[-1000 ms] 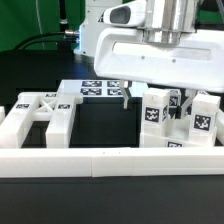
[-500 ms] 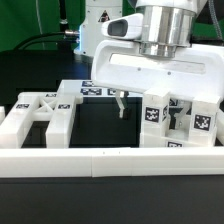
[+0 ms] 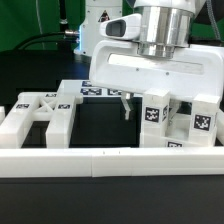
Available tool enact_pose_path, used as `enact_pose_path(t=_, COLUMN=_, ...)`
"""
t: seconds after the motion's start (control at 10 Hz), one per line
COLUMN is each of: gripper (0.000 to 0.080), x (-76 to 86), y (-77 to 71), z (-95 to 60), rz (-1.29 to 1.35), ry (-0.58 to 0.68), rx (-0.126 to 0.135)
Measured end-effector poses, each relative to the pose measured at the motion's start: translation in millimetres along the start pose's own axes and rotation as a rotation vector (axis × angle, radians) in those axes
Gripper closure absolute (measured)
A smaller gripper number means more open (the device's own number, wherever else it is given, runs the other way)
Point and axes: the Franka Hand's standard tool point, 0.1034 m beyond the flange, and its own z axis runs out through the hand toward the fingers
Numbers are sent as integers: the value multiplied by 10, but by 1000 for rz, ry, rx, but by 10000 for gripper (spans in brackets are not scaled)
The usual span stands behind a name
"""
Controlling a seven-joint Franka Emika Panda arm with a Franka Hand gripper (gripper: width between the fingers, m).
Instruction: Assemble chair
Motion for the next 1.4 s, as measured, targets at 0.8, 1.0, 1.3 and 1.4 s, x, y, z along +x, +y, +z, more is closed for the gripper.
enact_pose_path(t=0.8, gripper=770, x=30, y=-3, z=-20, rz=-119, ry=-12, rx=1)
enact_pose_path(t=1.0, gripper=770, x=363, y=159, z=-477, rz=-150, ry=-17, rx=37)
enact_pose_path(t=1.3, gripper=770, x=550, y=249, z=-503, rz=-170, ry=-73, rx=31)
enact_pose_path(t=1.4, gripper=770, x=482, y=257, z=-477, rz=-172, ry=-134, rx=21)
